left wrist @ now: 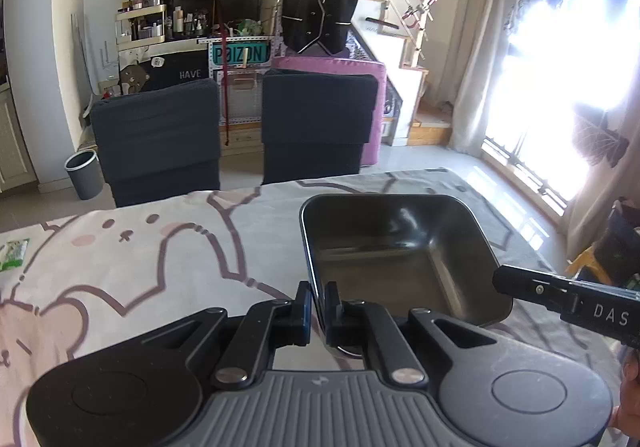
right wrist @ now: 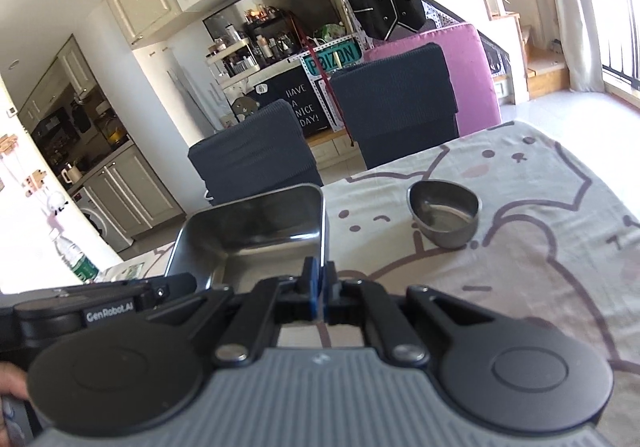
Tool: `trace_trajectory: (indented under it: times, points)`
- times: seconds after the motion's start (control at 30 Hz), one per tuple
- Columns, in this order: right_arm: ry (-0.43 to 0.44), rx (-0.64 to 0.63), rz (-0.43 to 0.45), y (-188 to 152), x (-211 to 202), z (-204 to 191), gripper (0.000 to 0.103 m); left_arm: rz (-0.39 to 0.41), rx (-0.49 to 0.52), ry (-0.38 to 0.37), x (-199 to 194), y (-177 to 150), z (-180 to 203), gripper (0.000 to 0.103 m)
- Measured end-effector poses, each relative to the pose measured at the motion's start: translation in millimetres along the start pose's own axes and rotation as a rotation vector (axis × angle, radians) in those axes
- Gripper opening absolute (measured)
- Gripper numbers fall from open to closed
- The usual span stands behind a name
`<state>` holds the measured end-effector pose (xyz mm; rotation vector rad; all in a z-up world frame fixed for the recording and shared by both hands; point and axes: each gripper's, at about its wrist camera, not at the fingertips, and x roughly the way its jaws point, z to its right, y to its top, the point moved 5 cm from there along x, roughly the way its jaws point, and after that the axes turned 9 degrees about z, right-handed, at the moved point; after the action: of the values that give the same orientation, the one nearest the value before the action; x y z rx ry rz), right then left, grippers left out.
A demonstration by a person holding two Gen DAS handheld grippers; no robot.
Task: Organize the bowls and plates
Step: 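Lift the second steel tray with both tools and carry it toward the first tray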
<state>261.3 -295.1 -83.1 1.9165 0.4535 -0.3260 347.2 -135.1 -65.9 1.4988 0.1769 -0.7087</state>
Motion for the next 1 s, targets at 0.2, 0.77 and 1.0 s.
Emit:
trace_trajectory:
  times: [0.2, 0.77, 1.0]
  points:
    - [-0.001, -0.043, 0.011, -6, -37, 12, 0.003, -0.017, -0.031, -0.041, -20, -23, 26, 0.006]
    - [-0.096, -0.065, 0.03, -26, -103, 59, 0.003, -0.172, -0.001, -0.159, -11, -94, 103, 0.009]
    - [-0.137, -0.115, -0.073, -41, -92, 65, 0.003, -0.249, 0.053, -0.145, -1, -116, 109, 0.011]
